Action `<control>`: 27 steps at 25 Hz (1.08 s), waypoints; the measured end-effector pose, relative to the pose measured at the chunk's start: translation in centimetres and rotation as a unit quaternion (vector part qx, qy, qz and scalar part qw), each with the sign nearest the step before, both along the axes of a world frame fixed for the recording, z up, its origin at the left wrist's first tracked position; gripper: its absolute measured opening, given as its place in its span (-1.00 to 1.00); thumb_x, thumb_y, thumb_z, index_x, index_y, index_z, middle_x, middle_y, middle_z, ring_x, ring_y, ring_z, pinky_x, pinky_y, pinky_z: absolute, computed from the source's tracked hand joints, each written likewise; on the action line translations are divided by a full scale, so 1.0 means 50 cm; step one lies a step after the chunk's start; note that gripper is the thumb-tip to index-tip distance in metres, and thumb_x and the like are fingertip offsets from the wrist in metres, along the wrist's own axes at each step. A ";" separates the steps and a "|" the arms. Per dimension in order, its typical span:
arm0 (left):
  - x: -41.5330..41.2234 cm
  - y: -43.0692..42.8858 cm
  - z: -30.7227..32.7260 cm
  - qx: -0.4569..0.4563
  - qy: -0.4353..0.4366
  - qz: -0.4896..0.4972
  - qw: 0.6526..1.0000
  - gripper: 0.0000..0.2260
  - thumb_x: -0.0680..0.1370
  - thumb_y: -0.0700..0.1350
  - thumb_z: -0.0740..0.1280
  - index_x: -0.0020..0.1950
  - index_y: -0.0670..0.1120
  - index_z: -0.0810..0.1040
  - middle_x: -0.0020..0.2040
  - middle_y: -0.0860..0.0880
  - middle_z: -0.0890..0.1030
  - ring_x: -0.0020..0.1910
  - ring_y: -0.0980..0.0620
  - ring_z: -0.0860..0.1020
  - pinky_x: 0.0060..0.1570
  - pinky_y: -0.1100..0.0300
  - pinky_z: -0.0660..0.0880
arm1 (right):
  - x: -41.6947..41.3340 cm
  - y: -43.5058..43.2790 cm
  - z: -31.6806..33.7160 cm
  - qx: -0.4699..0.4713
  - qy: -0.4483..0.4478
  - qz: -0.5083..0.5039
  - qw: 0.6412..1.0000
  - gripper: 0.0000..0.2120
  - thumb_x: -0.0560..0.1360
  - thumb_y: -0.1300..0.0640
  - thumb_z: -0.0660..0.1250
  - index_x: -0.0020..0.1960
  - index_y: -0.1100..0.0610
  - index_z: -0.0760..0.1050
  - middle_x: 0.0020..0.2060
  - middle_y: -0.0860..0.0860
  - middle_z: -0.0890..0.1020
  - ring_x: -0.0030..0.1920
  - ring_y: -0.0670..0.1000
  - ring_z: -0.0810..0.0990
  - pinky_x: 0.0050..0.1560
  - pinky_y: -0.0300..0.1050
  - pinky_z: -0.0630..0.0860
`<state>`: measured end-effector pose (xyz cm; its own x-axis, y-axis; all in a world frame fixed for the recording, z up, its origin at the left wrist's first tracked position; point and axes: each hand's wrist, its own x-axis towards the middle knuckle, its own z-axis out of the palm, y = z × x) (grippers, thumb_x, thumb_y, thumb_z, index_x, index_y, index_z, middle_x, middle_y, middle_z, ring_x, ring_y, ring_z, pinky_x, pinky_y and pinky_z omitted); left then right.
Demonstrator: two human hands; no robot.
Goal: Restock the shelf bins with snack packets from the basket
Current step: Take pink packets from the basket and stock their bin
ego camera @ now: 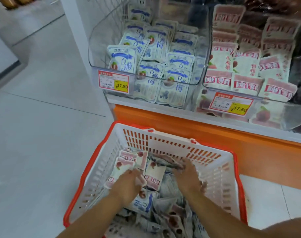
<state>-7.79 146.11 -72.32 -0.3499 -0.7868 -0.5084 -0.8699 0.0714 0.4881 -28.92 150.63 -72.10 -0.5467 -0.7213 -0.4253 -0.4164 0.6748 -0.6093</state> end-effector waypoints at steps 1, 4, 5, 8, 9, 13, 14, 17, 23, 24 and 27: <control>-0.004 -0.008 -0.006 0.000 0.012 0.014 1.000 -0.67 0.56 -0.08 0.30 0.32 -0.06 0.47 0.28 -0.07 0.47 0.22 -0.06 0.48 0.19 0.16 0.44 | 0.004 -0.020 -0.014 -0.015 0.010 0.012 1.000 -0.50 0.52 0.08 0.36 0.42 -0.08 0.33 0.36 -0.04 0.41 0.27 0.05 0.50 0.24 -0.09 0.48; -0.017 -0.027 -0.019 0.017 0.053 0.046 0.997 -0.67 0.56 -0.04 0.29 0.31 -0.05 0.51 0.18 0.00 0.52 0.16 0.00 0.52 0.16 0.18 0.47 | 0.005 -0.058 -0.069 0.020 0.070 0.086 0.994 -0.62 0.53 -0.01 0.33 0.35 -0.14 0.46 0.35 -0.06 0.46 0.33 0.07 0.44 0.36 0.06 0.43; -0.022 -0.031 -0.021 0.031 0.061 0.049 0.996 -0.64 0.55 -0.02 0.30 0.35 -0.04 0.49 0.17 0.00 0.55 0.14 0.02 0.53 0.16 0.17 0.48 | 0.005 -0.061 -0.076 0.012 0.104 0.083 0.991 -0.69 0.56 0.01 0.29 0.30 -0.11 0.52 0.30 -0.05 0.52 0.29 0.06 0.47 0.32 0.03 0.46; -0.043 -0.037 -0.001 0.066 0.101 0.088 0.989 -0.53 0.54 0.01 0.37 0.44 0.00 0.40 0.28 0.01 0.52 0.22 0.03 0.52 0.22 0.16 0.44 | 0.010 -0.063 -0.043 -0.078 0.089 0.008 0.993 -0.84 0.61 0.06 0.22 0.03 -0.01 0.58 -0.01 -0.03 0.63 0.01 0.03 0.58 -0.11 -0.17 0.51; -0.050 -0.038 0.013 0.090 0.136 0.112 0.980 -0.50 0.54 0.02 0.39 0.45 0.02 0.38 0.32 0.05 0.49 0.26 0.04 0.50 0.25 0.15 0.43 | 0.015 -0.062 -0.024 -0.108 0.036 -0.030 0.993 -0.85 0.62 0.05 0.21 -0.02 0.00 0.55 -0.09 -0.05 0.61 -0.06 0.01 0.58 -0.18 -0.21 0.45; -0.075 -0.030 0.081 0.184 0.292 0.166 0.924 -0.54 0.51 0.01 0.43 0.37 0.17 0.38 0.30 0.17 0.50 0.24 0.13 0.50 0.22 0.19 0.43 | 0.015 -0.051 0.070 -0.198 -0.160 -0.118 0.960 -0.77 0.62 0.08 0.24 -0.18 0.09 0.54 -0.33 -0.05 0.60 -0.31 -0.08 0.54 -0.35 -0.33 0.39; -0.080 -0.027 0.095 0.221 0.331 0.191 0.897 -0.55 0.52 -0.03 0.43 0.37 0.14 0.40 0.29 0.10 0.54 0.21 0.10 0.54 0.22 0.15 0.47 | 0.011 -0.043 0.091 -0.219 -0.188 -0.122 0.950 -0.74 0.61 0.10 0.27 -0.23 0.12 0.55 -0.38 -0.06 0.62 -0.37 -0.11 0.55 -0.39 -0.37 0.39; -0.095 -0.012 0.132 0.295 0.407 0.210 0.839 -0.72 0.56 -0.13 0.37 0.27 -0.01 0.49 0.07 -0.21 0.67 0.09 -0.09 0.65 0.24 -0.01 0.50 | 0.002 -0.013 0.138 -0.235 -0.268 -0.127 0.926 -0.75 0.59 0.10 0.30 -0.20 0.17 0.62 -0.34 -0.03 0.70 -0.31 -0.10 0.66 -0.27 -0.29 0.56; -0.122 0.026 0.188 0.275 0.425 0.212 0.836 -0.74 0.56 -0.15 0.36 0.24 -0.15 0.54 -0.01 -0.28 0.68 0.03 -0.20 0.66 0.23 -0.08 0.50 | -0.027 0.033 0.195 -0.205 -0.316 -0.108 0.920 -0.71 0.56 -0.11 0.30 -0.02 0.07 0.67 -0.06 0.07 0.72 0.03 0.18 0.66 0.19 0.29 0.51; -0.126 0.033 0.200 0.272 0.430 0.214 0.834 -0.74 0.56 -0.16 0.36 0.24 -0.15 0.54 -0.01 -0.27 0.68 0.03 -0.20 0.66 0.18 -0.04 0.53 | -0.029 0.042 0.210 -0.206 -0.325 -0.105 0.917 -0.72 0.57 -0.10 0.29 -0.01 0.07 0.67 -0.06 0.08 0.72 0.03 0.18 0.67 0.18 0.26 0.53; -0.142 0.047 0.248 0.246 0.442 0.201 0.839 -0.74 0.56 -0.17 0.37 0.24 -0.14 0.55 0.02 -0.20 0.69 -0.01 -0.22 0.67 0.05 0.01 0.60 | -0.033 0.069 0.264 -0.201 -0.321 -0.043 0.925 -0.80 0.57 0.00 0.31 0.03 0.07 0.65 -0.09 0.01 0.73 -0.02 0.09 0.69 0.03 0.04 0.61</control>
<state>-14.87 148.45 -59.93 -0.5178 -0.7022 -0.4886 -0.0573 -0.5414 0.8388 -30.57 154.09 -58.90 -0.3368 -0.8572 -0.3895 0.1625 0.3545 -0.9208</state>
